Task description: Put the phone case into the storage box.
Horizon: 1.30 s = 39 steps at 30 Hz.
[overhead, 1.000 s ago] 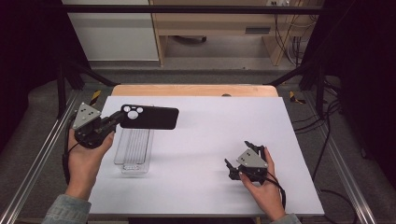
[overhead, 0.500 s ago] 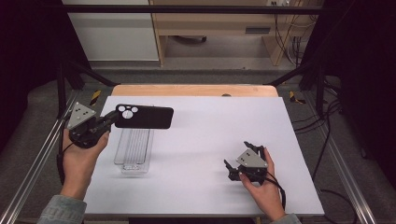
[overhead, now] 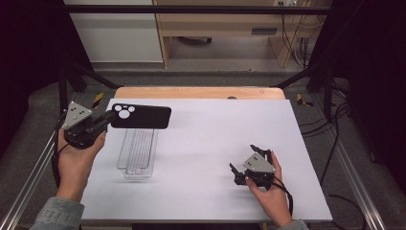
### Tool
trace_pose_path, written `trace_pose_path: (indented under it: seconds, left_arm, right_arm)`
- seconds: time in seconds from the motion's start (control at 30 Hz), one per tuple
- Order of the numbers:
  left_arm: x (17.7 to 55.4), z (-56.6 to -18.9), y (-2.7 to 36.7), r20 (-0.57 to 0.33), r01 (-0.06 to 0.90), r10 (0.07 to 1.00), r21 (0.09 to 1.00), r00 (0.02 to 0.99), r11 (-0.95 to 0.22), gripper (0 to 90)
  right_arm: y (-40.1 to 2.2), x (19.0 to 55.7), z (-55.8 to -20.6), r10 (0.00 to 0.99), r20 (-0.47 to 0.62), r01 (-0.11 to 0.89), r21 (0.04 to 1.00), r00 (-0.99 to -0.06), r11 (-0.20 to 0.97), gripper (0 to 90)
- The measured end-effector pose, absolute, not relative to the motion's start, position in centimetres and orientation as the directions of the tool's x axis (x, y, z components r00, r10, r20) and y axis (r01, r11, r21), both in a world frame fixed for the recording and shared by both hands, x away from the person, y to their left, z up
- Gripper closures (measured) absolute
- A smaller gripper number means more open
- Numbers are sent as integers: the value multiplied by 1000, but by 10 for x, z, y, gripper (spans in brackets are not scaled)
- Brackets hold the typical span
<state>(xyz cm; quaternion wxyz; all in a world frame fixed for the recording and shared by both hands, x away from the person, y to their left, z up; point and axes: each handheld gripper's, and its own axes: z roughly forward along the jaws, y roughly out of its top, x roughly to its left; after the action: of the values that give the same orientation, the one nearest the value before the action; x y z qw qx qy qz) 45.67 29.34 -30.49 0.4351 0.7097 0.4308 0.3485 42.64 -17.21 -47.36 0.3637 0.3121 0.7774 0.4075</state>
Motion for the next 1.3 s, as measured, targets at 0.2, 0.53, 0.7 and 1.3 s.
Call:
trace_pose_path:
  seconds: [0.2,0.53,0.7,1.3]
  left_arm:
    - [463,-298,297,164,306,913,907,373,-289,859]
    - [476,-282,308,233,306,908,887,349,-345,859]
    - [484,-278,314,244,314,909,881,337,-353,859]
    - [500,-267,313,351,290,863,838,362,-463,859]
  right_arm:
    - [-174,427,-473,793,-300,174,877,-531,449,68]
    - [-179,427,-471,818,-268,169,901,-509,400,61]
    - [-182,425,-472,831,-237,180,912,-503,369,57]
    - [-193,427,-472,840,-183,198,926,-511,322,53]
